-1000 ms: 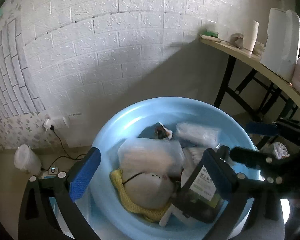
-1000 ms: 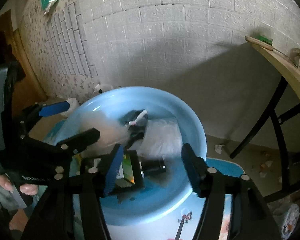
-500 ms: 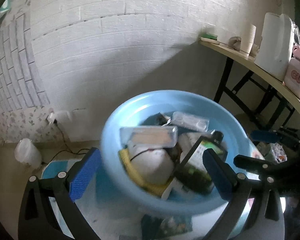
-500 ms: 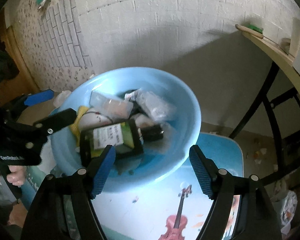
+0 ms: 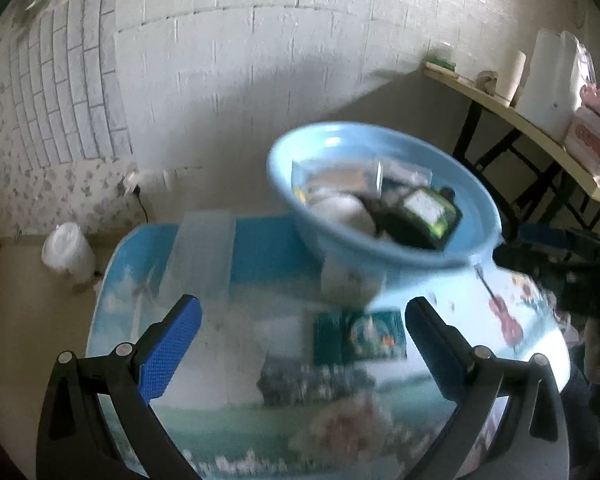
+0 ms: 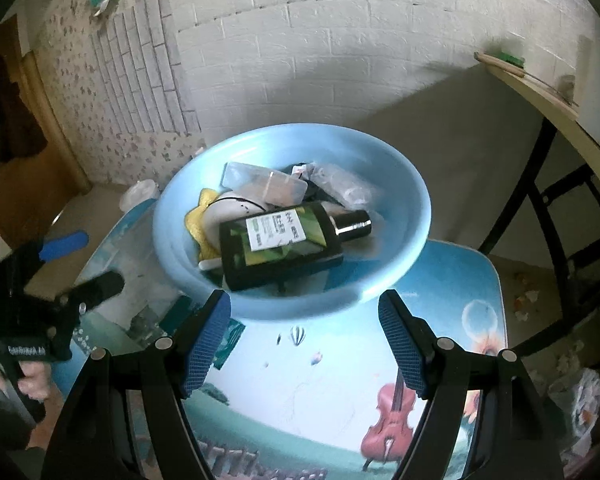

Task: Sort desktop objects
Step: 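Grasp the clear bag of pink items with the left tool while the right tool approaches the green packet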

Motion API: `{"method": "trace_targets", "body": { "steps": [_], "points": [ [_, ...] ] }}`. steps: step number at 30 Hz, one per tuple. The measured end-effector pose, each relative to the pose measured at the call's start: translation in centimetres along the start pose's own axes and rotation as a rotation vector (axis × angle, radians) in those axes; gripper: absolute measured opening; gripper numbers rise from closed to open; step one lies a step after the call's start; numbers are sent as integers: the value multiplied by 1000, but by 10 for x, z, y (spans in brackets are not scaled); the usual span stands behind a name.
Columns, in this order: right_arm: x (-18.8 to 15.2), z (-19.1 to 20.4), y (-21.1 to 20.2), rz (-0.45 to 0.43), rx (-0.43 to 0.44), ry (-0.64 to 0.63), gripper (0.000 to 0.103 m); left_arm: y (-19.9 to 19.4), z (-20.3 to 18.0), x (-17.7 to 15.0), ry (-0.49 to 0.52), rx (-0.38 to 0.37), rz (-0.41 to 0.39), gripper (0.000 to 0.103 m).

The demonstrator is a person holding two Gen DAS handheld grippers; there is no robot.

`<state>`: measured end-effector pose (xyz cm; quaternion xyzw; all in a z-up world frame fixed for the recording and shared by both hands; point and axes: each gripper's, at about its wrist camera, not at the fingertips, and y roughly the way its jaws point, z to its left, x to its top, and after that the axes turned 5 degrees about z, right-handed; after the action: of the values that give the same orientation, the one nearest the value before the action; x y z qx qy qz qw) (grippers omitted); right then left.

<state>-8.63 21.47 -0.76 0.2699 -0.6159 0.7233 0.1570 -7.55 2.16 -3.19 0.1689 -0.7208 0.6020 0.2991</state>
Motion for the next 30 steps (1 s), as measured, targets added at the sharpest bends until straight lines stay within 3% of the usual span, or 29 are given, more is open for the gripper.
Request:
{"method": "trace_targets", "body": {
  "steps": [10, 26, 30],
  "points": [
    [-45, 3, 7, 60, -23, 33, 72, 15, -12, -63, 33, -9, 91, 103],
    [-61, 12, 21, 131, -2, 24, 72, 25, -19, -70, 53, -31, 102, 103],
    [-61, 12, 25, 146, -2, 31, 72, 33, -23, -73, 69, -9, 137, 103]
  ]
}}
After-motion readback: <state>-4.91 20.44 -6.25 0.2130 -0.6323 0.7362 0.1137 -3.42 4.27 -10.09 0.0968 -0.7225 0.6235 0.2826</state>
